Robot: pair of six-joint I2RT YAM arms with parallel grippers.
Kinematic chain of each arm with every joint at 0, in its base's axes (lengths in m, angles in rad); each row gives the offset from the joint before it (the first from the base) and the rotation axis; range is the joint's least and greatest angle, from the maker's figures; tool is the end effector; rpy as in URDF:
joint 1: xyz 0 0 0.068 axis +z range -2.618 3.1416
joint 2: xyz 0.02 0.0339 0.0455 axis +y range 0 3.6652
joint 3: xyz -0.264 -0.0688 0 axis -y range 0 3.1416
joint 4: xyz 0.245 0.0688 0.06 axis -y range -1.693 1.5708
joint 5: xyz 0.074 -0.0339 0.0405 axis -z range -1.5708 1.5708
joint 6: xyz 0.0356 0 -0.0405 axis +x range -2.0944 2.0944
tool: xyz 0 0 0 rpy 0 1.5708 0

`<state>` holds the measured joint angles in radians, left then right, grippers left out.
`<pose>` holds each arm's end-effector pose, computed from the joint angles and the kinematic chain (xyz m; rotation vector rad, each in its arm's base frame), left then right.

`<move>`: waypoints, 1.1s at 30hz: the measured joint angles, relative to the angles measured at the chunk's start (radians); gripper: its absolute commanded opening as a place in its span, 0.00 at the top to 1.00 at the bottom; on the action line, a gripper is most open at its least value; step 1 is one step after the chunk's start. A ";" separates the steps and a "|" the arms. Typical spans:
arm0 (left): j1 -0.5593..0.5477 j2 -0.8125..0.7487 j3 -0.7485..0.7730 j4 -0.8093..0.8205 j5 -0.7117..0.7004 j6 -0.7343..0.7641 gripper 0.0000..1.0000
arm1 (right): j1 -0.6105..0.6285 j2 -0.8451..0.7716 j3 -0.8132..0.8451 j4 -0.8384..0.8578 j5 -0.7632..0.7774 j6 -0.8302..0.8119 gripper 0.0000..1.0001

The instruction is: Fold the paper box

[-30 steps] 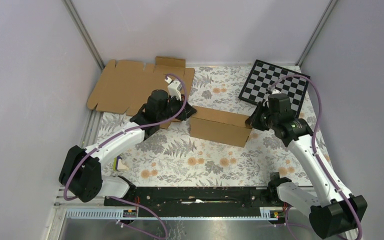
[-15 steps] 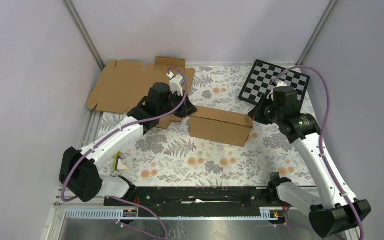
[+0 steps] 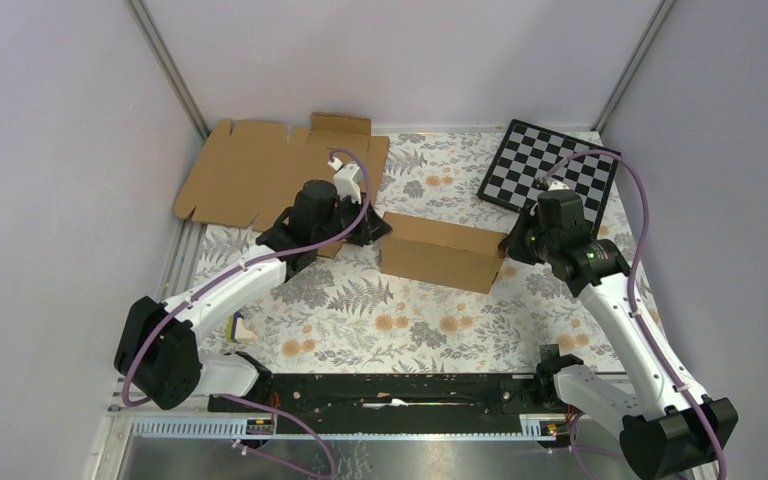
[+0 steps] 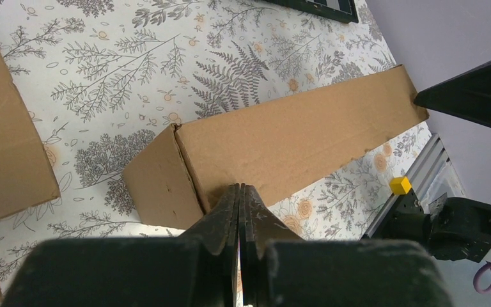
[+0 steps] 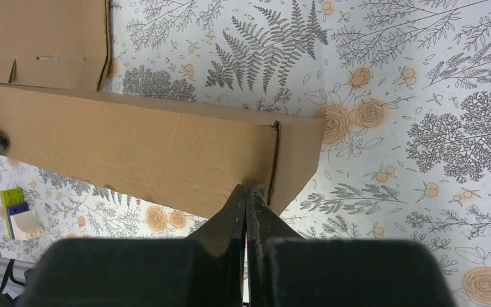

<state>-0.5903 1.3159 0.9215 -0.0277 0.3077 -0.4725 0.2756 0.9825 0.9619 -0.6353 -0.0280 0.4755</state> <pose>0.2442 -0.1766 0.2860 0.3342 2.0850 -0.9699 0.1985 0.0572 0.3212 0.2103 2.2531 0.4381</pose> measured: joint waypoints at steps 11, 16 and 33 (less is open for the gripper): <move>0.001 -0.015 0.067 -0.147 -0.017 0.020 1.00 | 0.000 -0.016 0.092 -0.088 0.000 -0.013 1.00; 0.003 -0.035 -0.008 -0.050 -0.008 -0.007 1.00 | -0.001 -0.034 -0.011 -0.062 -0.011 -0.006 0.94; 0.005 -0.192 0.066 -0.272 -0.042 0.058 0.02 | -0.003 -0.134 0.109 0.055 -0.206 -0.087 0.00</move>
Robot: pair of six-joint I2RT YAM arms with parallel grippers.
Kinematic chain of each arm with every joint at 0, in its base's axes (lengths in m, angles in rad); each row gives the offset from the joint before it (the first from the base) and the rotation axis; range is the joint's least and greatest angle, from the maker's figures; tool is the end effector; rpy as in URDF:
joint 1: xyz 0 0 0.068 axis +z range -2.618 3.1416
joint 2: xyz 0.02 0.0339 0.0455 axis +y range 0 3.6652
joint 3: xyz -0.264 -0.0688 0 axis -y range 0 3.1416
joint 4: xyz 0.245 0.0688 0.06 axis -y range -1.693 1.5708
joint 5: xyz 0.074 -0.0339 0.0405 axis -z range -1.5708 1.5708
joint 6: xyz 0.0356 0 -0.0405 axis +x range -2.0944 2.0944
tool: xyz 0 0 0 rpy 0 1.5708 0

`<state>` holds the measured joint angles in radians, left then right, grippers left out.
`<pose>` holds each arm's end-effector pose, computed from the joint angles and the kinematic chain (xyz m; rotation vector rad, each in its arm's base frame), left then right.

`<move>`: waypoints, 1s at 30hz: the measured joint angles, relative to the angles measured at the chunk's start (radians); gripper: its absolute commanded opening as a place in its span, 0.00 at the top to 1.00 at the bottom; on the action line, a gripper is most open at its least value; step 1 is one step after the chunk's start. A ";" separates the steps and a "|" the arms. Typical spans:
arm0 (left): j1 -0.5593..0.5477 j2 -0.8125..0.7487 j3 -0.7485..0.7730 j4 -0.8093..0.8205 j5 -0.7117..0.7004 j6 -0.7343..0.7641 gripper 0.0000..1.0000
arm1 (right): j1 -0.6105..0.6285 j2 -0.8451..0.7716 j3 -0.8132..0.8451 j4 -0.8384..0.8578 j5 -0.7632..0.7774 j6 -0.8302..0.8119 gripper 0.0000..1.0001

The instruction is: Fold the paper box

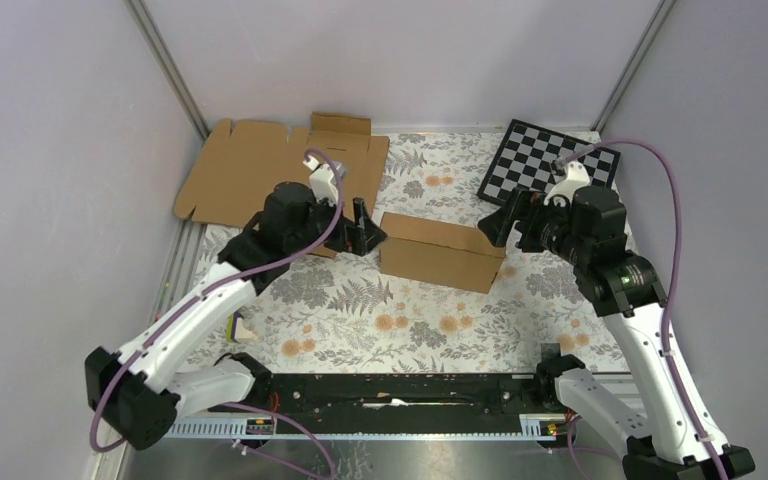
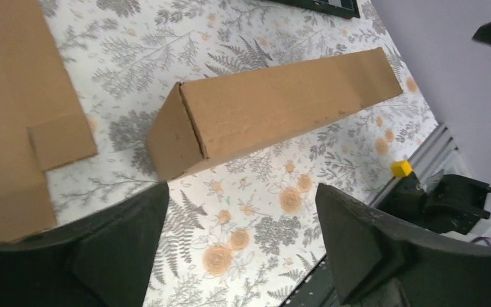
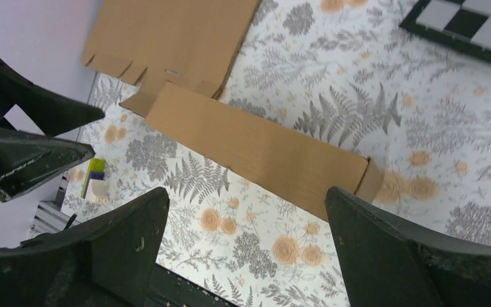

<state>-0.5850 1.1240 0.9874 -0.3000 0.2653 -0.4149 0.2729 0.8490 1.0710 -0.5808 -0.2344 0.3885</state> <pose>0.2075 -0.1486 0.3318 0.3565 2.0788 -0.8877 0.1644 0.0546 0.3860 -0.0467 1.9769 0.6629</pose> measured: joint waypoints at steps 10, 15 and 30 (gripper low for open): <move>0.017 -0.171 0.030 -0.179 -0.225 0.069 0.01 | 0.095 0.195 0.119 0.008 0.008 -0.206 0.01; 0.026 -0.232 0.007 -0.225 -0.324 0.119 0.01 | 0.172 0.304 0.192 -0.003 -0.025 -0.327 0.00; 0.025 -0.376 -0.214 -0.248 -0.445 0.235 0.01 | 0.318 0.578 0.243 -0.011 -0.039 -0.642 0.00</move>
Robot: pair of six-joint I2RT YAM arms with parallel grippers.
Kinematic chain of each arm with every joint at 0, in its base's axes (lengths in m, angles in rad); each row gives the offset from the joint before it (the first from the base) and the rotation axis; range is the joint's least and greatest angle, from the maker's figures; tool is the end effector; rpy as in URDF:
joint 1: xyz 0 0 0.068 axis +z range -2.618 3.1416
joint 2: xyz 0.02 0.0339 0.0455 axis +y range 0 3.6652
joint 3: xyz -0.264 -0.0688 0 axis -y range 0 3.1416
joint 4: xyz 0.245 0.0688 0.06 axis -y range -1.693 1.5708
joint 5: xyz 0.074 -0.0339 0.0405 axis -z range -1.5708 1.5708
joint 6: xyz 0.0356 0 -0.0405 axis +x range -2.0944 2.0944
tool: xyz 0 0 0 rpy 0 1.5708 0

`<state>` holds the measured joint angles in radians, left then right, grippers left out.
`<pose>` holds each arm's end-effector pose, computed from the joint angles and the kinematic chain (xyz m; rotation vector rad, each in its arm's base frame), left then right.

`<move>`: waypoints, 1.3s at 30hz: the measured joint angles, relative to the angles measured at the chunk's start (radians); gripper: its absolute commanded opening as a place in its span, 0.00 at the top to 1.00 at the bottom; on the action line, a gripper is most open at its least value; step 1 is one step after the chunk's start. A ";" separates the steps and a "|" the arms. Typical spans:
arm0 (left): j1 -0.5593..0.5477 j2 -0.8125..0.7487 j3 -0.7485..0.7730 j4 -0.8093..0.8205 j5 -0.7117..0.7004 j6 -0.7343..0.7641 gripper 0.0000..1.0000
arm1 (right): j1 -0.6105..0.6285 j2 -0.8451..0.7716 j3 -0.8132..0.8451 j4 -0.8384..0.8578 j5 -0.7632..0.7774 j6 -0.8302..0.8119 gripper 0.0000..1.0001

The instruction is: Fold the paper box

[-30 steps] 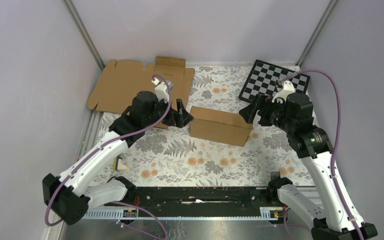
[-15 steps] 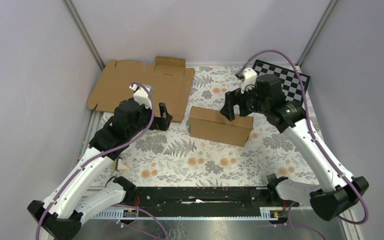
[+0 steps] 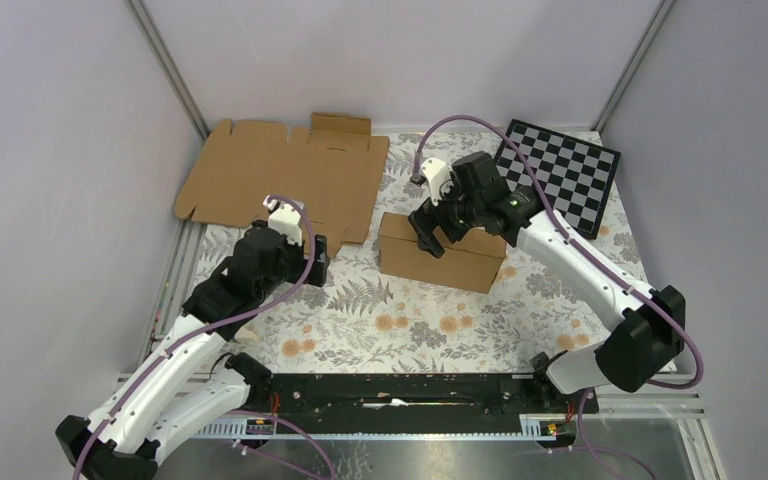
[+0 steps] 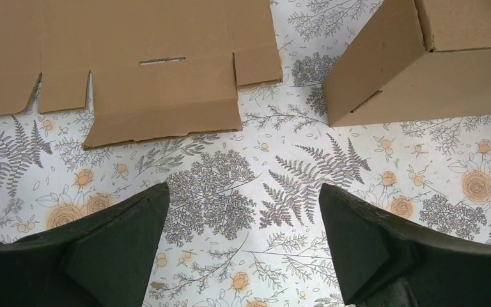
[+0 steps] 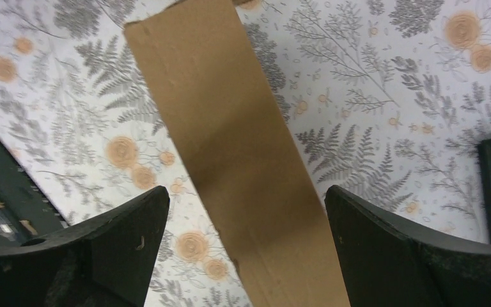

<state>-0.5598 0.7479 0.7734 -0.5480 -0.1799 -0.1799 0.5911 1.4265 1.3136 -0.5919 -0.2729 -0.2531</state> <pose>0.1426 -0.0819 0.3049 0.2878 2.0748 -0.2612 0.2560 0.1834 0.3366 -1.0692 2.0265 0.4873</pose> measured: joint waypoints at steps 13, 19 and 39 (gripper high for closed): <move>0.000 0.009 -0.004 0.023 -0.002 0.007 0.01 | 0.019 0.106 0.001 -0.032 0.017 -0.180 0.04; 0.000 0.009 -0.004 0.026 -0.001 0.007 0.01 | 0.039 0.127 0.019 -0.061 0.032 -0.195 0.38; 0.000 0.027 -0.004 0.027 0.011 0.007 0.01 | -0.048 0.303 0.172 0.134 1.025 -0.287 0.38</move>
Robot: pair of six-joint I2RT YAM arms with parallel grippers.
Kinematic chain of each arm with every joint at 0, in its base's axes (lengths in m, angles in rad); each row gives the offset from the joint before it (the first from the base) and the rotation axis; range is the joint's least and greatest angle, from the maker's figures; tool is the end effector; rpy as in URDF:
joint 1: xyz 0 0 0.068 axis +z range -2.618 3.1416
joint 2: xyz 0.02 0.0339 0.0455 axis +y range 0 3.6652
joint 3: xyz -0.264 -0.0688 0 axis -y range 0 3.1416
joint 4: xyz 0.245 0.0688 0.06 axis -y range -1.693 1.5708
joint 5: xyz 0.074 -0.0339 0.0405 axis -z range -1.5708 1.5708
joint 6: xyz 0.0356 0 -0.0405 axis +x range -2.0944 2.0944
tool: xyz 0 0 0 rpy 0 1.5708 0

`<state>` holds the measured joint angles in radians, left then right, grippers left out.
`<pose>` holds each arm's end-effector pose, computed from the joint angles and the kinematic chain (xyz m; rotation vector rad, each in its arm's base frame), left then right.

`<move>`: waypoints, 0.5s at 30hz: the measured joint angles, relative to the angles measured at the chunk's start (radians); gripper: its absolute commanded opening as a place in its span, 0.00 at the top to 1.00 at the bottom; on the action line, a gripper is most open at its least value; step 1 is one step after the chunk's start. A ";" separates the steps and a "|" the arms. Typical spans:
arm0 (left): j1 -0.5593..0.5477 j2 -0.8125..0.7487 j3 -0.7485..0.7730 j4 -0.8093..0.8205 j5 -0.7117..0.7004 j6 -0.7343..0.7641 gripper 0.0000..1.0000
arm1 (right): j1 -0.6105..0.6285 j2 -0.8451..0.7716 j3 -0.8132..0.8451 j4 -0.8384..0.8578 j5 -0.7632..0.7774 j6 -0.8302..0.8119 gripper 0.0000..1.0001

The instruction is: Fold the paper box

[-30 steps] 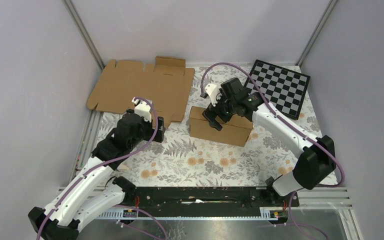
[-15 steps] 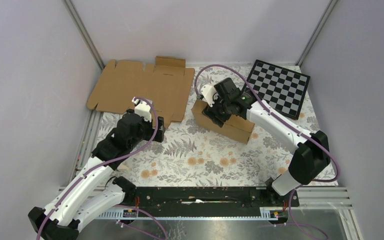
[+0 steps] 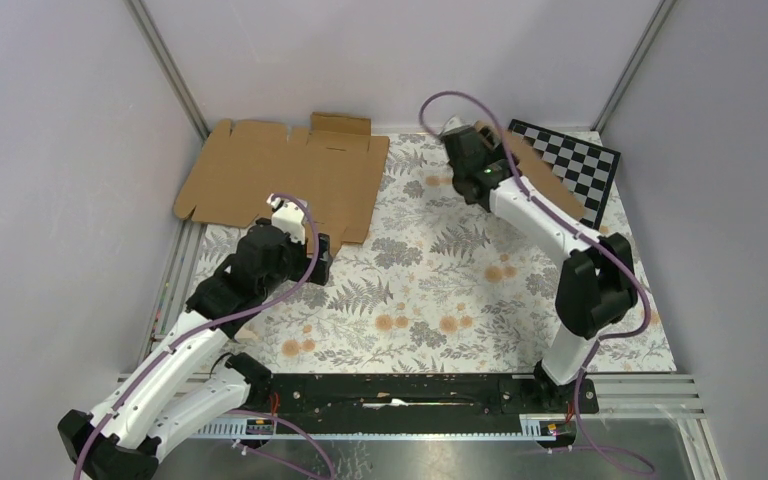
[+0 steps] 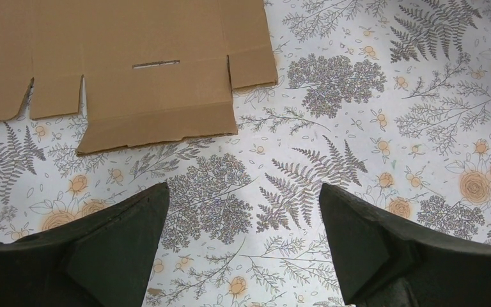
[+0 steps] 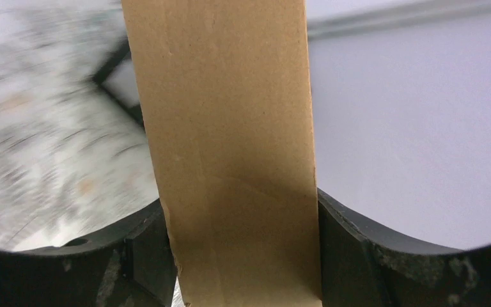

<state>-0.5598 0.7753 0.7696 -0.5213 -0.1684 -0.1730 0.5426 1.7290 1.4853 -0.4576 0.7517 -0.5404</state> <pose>0.1481 -0.0858 0.3020 0.3033 2.0787 -0.2670 0.3467 0.1807 0.3088 -0.7677 2.0380 -0.8442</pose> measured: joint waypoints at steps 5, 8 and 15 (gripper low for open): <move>0.000 0.000 0.006 -0.012 0.008 -0.018 0.01 | -0.204 0.063 -0.091 0.553 0.132 -0.203 0.33; 0.000 -0.001 0.029 -0.020 0.024 -0.043 0.01 | -0.301 0.190 -0.080 0.892 0.192 -0.391 0.01; 0.000 -0.002 0.038 -0.005 0.065 -0.122 0.01 | -0.303 0.441 0.024 1.085 0.303 -0.494 0.01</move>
<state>-0.5598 0.7731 0.8074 -0.5262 -0.1036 -0.2947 0.2401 2.1696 1.5093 0.6270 1.0546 -1.0348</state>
